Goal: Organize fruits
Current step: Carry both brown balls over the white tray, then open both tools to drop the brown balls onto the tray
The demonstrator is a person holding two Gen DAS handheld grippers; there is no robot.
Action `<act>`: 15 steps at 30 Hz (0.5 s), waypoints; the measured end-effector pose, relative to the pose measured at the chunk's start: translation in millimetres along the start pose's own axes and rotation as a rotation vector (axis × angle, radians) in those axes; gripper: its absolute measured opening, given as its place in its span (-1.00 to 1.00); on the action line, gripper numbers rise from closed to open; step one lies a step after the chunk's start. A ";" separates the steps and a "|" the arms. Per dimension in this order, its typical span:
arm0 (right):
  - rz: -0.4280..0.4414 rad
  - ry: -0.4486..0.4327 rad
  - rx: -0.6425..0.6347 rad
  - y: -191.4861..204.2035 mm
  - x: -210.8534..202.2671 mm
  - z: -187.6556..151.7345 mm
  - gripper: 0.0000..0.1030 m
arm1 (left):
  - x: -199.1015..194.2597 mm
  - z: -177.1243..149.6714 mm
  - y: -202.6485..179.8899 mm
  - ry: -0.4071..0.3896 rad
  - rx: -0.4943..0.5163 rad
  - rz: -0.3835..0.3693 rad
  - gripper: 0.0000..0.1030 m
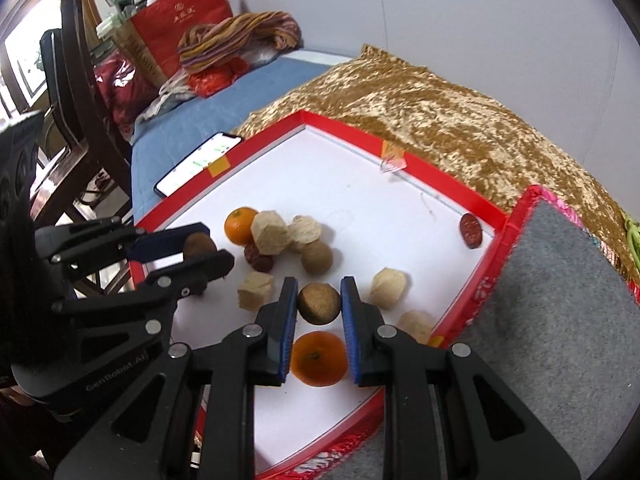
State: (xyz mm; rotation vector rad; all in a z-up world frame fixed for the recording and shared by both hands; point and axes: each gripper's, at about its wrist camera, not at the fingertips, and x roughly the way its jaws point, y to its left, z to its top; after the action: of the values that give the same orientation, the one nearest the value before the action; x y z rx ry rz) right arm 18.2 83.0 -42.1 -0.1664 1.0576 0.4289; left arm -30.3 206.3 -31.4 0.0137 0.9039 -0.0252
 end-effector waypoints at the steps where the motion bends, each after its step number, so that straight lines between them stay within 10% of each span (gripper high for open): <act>1: 0.000 0.004 -0.003 1.4 1.4 -0.6 -0.55 | 0.6 -0.3 0.1 0.003 0.000 0.002 -0.53; 15: -0.029 0.034 -0.024 8.1 9.6 -8.9 -0.54 | 8.0 -2.2 5.0 0.050 -0.057 0.097 -0.46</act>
State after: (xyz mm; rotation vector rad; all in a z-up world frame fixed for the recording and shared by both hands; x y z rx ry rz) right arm 11.7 89.9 -54.2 -0.2106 1.0824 0.4133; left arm -26.9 211.2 -39.0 0.0051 0.9526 0.0911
